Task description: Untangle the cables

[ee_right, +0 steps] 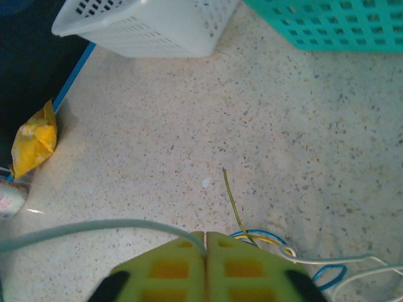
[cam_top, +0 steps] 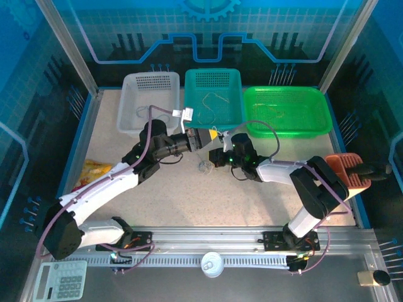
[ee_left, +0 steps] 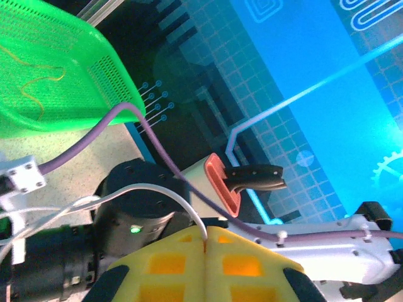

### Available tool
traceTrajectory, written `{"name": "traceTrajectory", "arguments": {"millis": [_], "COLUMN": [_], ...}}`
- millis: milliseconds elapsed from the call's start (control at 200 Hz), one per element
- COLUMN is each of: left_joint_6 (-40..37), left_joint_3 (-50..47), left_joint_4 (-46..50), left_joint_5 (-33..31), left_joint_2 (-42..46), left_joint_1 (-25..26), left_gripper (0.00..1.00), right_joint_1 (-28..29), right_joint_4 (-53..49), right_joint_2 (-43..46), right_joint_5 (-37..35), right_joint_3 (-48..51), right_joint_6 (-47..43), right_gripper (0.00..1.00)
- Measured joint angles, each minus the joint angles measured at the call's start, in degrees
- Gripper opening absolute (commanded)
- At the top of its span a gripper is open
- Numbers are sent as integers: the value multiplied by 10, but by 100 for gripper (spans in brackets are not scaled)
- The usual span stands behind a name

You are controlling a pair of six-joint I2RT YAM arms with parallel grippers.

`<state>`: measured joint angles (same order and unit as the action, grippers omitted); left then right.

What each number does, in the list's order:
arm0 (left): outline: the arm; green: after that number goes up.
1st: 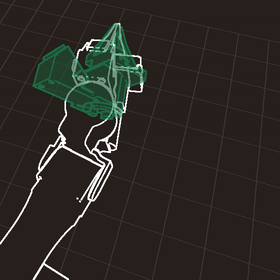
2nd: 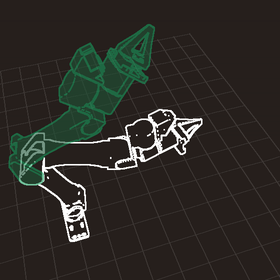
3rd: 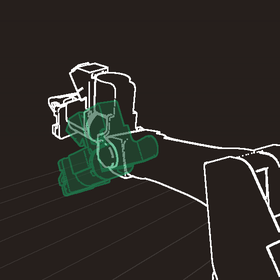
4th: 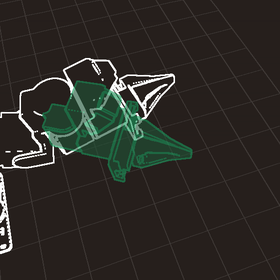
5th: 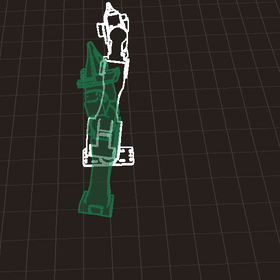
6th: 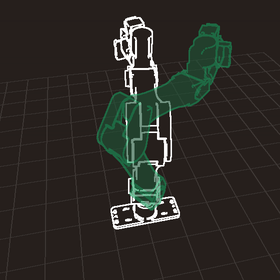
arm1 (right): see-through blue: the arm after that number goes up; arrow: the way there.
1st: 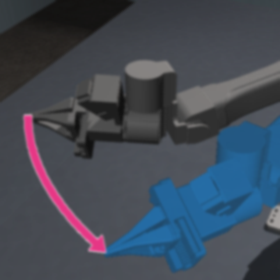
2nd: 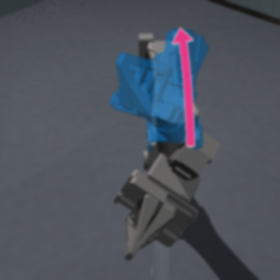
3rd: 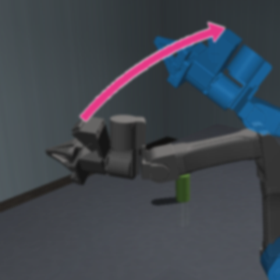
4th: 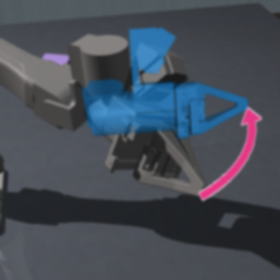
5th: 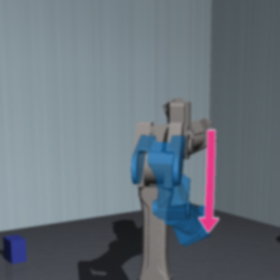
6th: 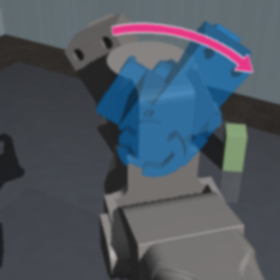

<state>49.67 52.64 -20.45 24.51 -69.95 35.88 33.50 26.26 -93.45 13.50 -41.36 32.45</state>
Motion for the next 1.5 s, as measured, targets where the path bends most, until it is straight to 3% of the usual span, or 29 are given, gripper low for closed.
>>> {"name": "traceTrajectory", "arguments": {"millis": [440, 825, 1010, 1381, 1501], "left_joint_6": [-36, -42, -48, -34, -41], "left_joint_3": [133, 123, 167, 319, 367], "left_joint_4": [73, 82, 89, 83, 99], "left_joint_5": [-2, -13, -15, -2, -2], "left_joint_2": [49, 52, 29, -30, -52], "left_joint_1": [0, 0, -1, -1, -1], "left_gripper": [0, 0, 0, 0, 0], "right_joint_1": [0, 0, 0, 3, 3], "right_joint_4": [23, -10, -20, 7, 18], "right_joint_2": [0, 61, 59, -5, -14], "right_joint_5": [-12, -13, -17, -37, -42], "right_joint_3": [39, 38, 38, 38, 38], "right_joint_6": [14, 5, 1, 21, 31], "right_gripper": [0, 0, 21, 23, 43]}}
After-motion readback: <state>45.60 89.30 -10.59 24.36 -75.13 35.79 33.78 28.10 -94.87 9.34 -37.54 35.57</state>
